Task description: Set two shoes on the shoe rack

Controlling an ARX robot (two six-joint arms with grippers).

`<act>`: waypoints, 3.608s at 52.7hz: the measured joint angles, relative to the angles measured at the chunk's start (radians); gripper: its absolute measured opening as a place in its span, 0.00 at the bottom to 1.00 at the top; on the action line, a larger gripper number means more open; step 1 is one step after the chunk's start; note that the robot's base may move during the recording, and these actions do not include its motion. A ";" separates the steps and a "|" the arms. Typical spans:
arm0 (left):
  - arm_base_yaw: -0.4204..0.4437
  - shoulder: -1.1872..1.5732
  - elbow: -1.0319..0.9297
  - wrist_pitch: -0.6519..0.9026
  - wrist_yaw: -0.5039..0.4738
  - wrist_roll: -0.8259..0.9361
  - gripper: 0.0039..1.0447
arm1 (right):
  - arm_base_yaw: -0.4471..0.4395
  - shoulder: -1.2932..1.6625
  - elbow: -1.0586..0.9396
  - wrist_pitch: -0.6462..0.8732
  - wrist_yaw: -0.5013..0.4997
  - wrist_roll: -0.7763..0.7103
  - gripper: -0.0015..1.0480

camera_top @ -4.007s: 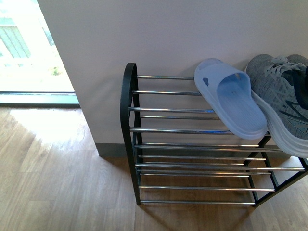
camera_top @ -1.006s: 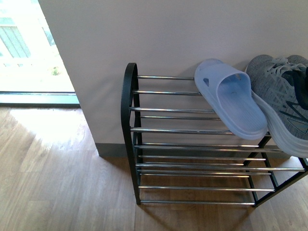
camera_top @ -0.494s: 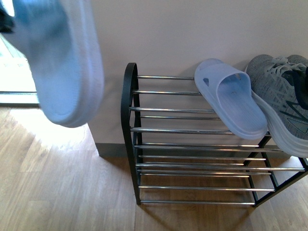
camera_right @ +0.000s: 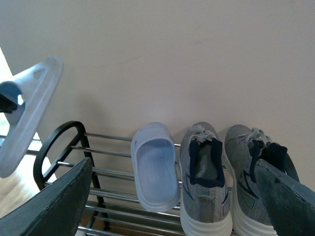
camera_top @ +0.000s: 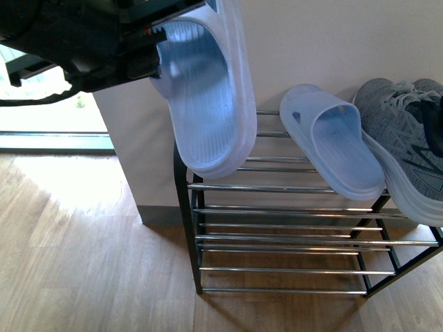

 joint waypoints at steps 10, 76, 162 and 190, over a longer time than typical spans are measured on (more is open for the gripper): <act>-0.037 0.108 0.085 -0.025 0.020 0.000 0.02 | 0.000 0.000 0.000 0.000 0.000 0.000 0.91; -0.083 0.490 0.398 -0.146 -0.021 0.016 0.64 | 0.000 0.000 0.000 0.000 0.000 0.000 0.91; 0.274 -0.691 -0.697 0.638 -0.136 0.508 0.01 | 0.000 0.000 0.000 0.000 0.000 0.000 0.91; 0.404 -1.070 -0.906 0.470 -0.006 0.512 0.01 | 0.000 0.000 0.000 0.000 0.000 0.000 0.91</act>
